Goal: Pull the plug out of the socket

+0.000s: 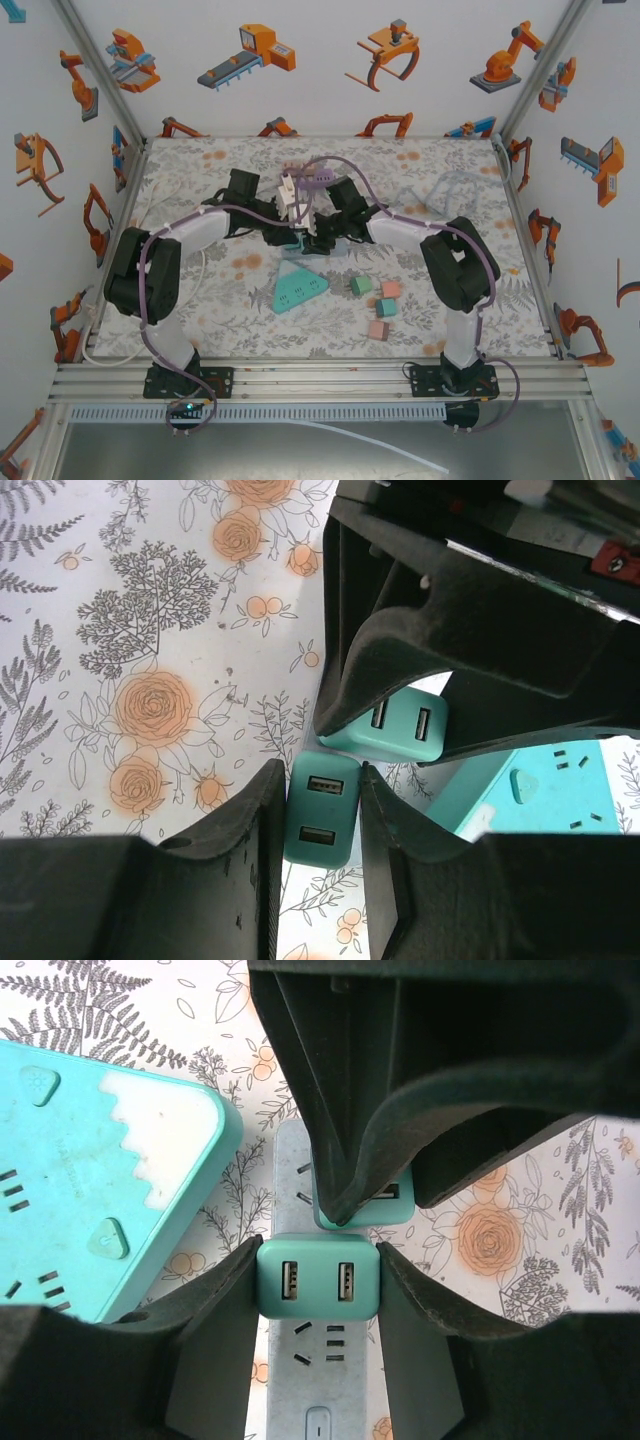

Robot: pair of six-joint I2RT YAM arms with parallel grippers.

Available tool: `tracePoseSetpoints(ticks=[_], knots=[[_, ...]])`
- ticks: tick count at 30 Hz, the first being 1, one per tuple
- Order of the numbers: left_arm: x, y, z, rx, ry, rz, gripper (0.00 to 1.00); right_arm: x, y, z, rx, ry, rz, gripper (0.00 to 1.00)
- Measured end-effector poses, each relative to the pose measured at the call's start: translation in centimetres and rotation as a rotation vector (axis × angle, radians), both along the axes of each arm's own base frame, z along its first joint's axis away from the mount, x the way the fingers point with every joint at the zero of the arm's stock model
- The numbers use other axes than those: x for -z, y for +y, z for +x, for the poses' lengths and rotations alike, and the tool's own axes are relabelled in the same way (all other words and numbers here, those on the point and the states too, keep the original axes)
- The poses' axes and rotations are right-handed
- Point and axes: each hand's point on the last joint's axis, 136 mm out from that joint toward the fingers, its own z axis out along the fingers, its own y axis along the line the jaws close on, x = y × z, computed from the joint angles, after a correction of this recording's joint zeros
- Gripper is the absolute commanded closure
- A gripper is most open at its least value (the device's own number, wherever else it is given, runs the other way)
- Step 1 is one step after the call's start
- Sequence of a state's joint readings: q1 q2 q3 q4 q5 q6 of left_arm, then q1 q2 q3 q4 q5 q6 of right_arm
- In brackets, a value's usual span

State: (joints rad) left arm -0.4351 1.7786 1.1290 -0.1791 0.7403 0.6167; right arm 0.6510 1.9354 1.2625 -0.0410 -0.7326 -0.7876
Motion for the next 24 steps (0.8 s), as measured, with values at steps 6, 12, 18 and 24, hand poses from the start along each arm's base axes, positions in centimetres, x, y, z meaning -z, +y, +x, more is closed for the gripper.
tracePoseSetpoints(ticks=[6,12,18,24], knots=[[0.2,0.0,0.0,0.006,0.021,0.012,0.89,-0.2,0.1,0.4,0.071,0.006,0.036,1.00],[0.5,-0.1,0.1,-0.003,0.030,0.006,0.93,-0.3,0.3,0.6,0.093,0.011,0.047,1.00],[0.6,-0.1,0.1,-0.012,0.031,0.004,0.94,-0.4,0.3,0.7,0.115,0.011,0.055,1.00],[0.6,-0.1,0.4,-0.048,0.042,-0.001,0.94,-0.6,0.2,1.2,0.173,0.040,0.103,1.00]])
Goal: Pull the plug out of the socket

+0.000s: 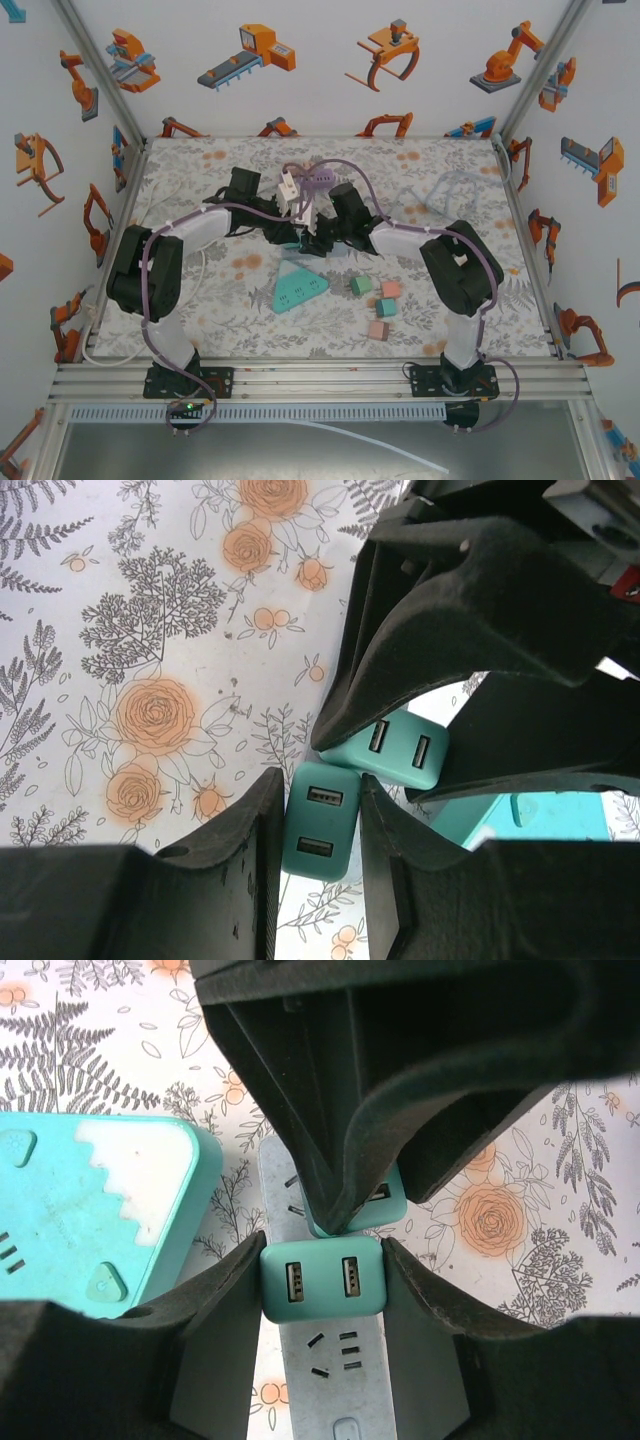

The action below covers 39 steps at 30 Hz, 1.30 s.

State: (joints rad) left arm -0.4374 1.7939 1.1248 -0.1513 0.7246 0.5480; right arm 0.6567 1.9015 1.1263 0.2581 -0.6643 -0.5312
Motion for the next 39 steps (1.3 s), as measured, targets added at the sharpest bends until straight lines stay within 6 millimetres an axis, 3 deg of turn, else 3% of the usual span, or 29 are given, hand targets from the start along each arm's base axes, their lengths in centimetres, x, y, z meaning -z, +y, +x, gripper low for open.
tracePoseSetpoints(ticks=[29,35,39], knots=[[0.2,-0.3,0.1,-0.062,0.006,0.002,0.99,-0.6,-0.5,0.5,0.118,0.033,0.082,1.00],[0.0,-1.5,-1.0,-0.007,-0.002,-0.048,0.99,-0.8,-2.6,0.2,0.196,0.131,0.125,1.00],[-0.4,-3.5,-3.2,0.147,-0.222,-0.046,0.99,-2.0,-6.2,2.4,0.342,0.336,0.238,1.00]])
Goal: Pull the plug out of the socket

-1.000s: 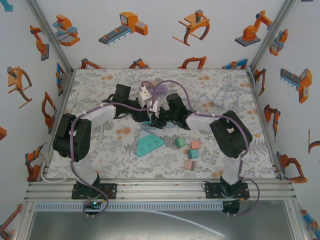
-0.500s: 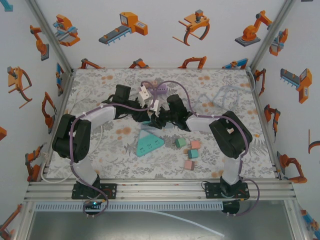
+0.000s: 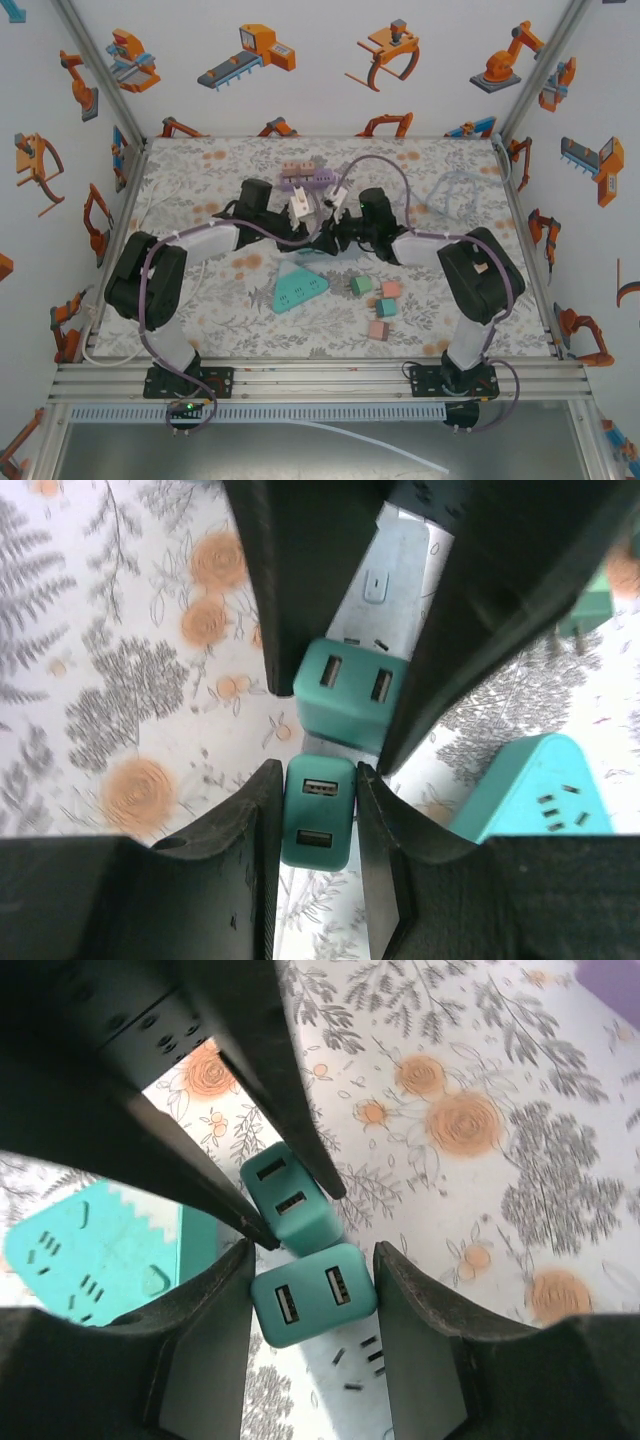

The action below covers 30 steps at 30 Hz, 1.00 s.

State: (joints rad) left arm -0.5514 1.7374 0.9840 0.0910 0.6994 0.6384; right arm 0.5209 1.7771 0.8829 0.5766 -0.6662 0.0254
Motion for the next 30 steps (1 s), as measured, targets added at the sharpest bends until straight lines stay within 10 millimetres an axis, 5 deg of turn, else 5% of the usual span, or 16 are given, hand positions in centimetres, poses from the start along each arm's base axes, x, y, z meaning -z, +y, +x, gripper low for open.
tracePoseSetpoints(ticks=[2,11,14,20,27,30], knots=[[0.0,-0.6,-1.1,0.052,-0.055,0.000,0.99,-0.7,-0.9,0.9,0.049,0.026,0.058,1.00],[0.1,-0.8,-1.8,0.094,-0.119,0.009,0.98,-15.3,-1.6,2.8,0.074,-0.268,0.364,1.00],[0.1,-0.8,-1.8,0.092,-0.120,0.010,0.93,-17.9,-1.9,2.3,0.071,-0.322,0.397,1.00],[-0.2,-0.8,-2.0,0.088,-0.126,0.017,0.67,-19.8,-4.5,1.8,0.161,-0.352,0.396,1.00],[1.4,0.5,-3.6,0.019,-0.009,0.072,0.39,-19.1,-9.8,1.8,0.463,-0.188,0.271,1.00],[0.4,0.9,-4.0,-0.028,0.030,0.055,0.32,-18.7,-12.4,1.4,0.601,-0.109,0.182,1.00]])
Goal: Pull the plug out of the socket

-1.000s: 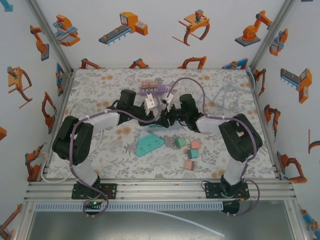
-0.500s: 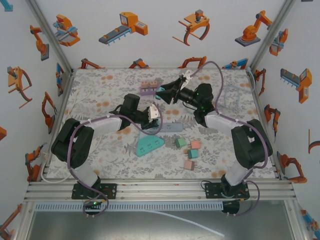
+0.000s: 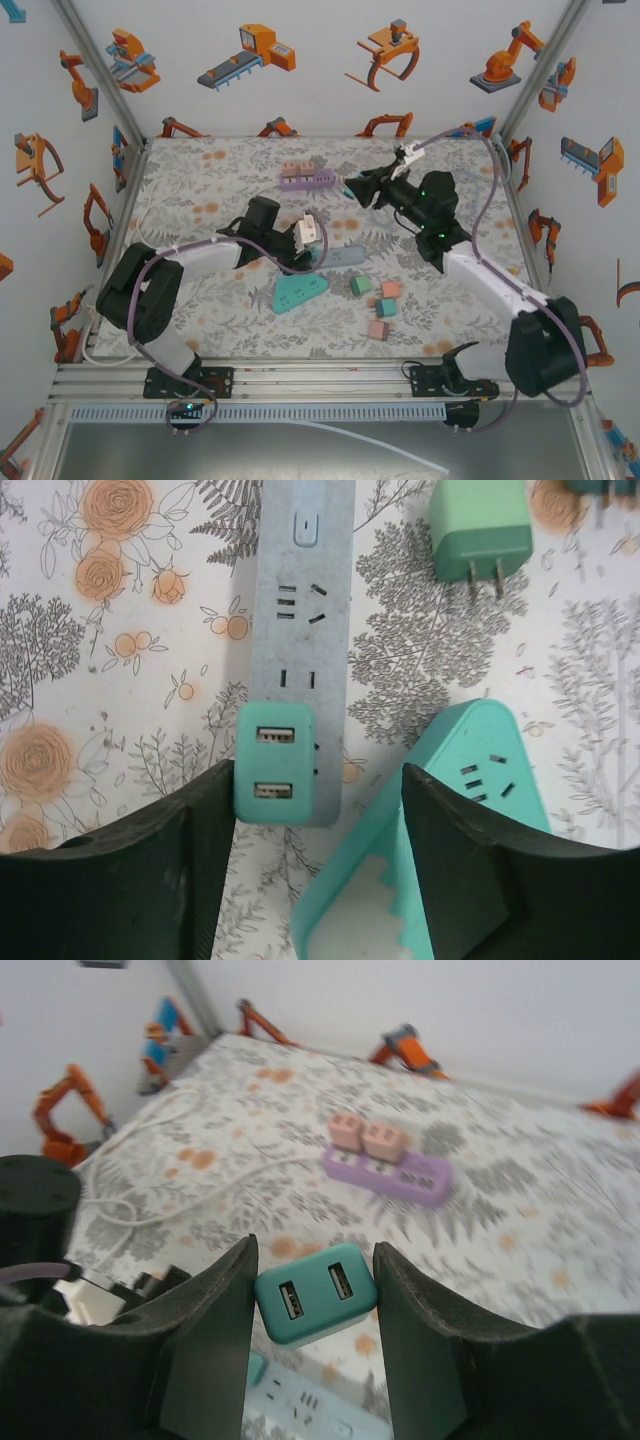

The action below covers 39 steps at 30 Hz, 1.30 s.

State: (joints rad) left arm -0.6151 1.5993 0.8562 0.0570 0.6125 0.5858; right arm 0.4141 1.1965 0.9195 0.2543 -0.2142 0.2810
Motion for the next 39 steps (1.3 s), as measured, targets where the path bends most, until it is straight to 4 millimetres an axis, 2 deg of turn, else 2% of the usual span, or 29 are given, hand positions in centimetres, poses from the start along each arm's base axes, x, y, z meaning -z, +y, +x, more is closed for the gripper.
tracePoseSetpoints(ticks=[3,7,11,14,17,20,24,26,28,31,39], knots=[[-3.2,0.2,0.0,-0.054,-0.008,-0.055,0.27,0.8,-2.2,-1.0,0.093,0.104,-0.049,1.00],[-8.7,0.9,-0.3,-0.134,-0.037,-0.156,0.20,3.4,-5.3,-2.0,0.200,0.286,-0.108,1.00],[-13.4,1.9,-1.3,-0.235,0.016,-0.249,0.20,7.3,-8.6,-2.9,0.302,0.476,-0.146,1.00],[-15.6,2.6,-2.9,-0.284,0.092,-0.308,0.15,10.4,-11.2,-3.4,0.371,0.608,-0.140,1.00],[-17.0,3.1,-5.3,-0.302,0.160,-0.357,0.10,14.5,-13.1,-3.8,0.424,0.745,-0.149,1.00],[-16.9,4.0,-7.4,-0.335,0.211,-0.364,0.10,18.7,-13.8,-4.5,0.444,0.874,-0.176,1.00],[-15.3,5.7,-7.7,-0.448,0.270,-0.315,0.07,22.7,-14.2,-5.7,0.458,0.983,-0.207,1.00],[-14.6,6.3,-7.6,-0.493,0.287,-0.306,0.06,24.4,-14.3,-6.5,0.467,1.017,-0.207,0.94],[-13.9,6.8,-7.6,-0.529,0.308,-0.307,0.04,25.9,-14.4,-7.3,0.477,1.050,-0.206,0.83],[-12.9,7.3,-7.5,-0.578,0.330,-0.310,0.03,27.0,-14.5,-7.9,0.490,1.074,-0.196,0.63],[-12.5,8.2,-6.0,-0.691,0.332,-0.317,0.02,27.0,-14.4,-7.5,0.504,1.052,-0.158,0.40]])
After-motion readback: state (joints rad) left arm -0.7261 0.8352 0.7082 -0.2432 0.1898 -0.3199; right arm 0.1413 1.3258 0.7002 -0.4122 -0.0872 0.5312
